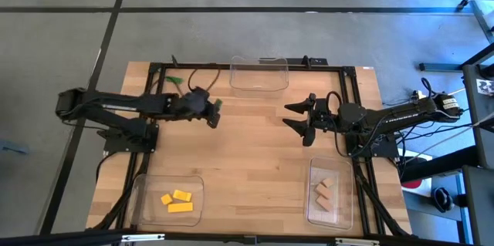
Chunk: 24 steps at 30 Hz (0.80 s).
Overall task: Sort & place blocks by color
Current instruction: Put the bottom green block into the top transparent bin
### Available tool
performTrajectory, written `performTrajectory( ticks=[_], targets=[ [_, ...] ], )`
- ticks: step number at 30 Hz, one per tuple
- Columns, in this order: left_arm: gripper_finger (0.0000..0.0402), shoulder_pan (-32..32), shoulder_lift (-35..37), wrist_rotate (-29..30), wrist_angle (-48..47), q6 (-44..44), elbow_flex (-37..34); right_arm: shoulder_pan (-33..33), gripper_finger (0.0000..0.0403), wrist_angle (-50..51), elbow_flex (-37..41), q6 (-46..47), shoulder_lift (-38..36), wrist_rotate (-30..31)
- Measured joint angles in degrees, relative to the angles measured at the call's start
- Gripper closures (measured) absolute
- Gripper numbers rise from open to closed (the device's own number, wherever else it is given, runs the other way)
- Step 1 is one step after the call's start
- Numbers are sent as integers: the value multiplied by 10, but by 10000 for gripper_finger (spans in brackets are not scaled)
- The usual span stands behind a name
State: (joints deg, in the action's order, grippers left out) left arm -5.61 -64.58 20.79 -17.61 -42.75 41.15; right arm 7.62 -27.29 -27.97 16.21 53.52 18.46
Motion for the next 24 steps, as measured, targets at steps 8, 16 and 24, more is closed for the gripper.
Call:
performTrajectory(
  ticks=[8,16,24],
  targets=[
    [316,58,38,-37,231,125,0,0,120,-8,0,20,0,0],
    [316,64,-19,-119,449,164,2,0,120,-62,0,48,28,-5],
    [316,64,-64,-135,542,153,2,0,120,-157,0,88,87,-1]
  ],
)
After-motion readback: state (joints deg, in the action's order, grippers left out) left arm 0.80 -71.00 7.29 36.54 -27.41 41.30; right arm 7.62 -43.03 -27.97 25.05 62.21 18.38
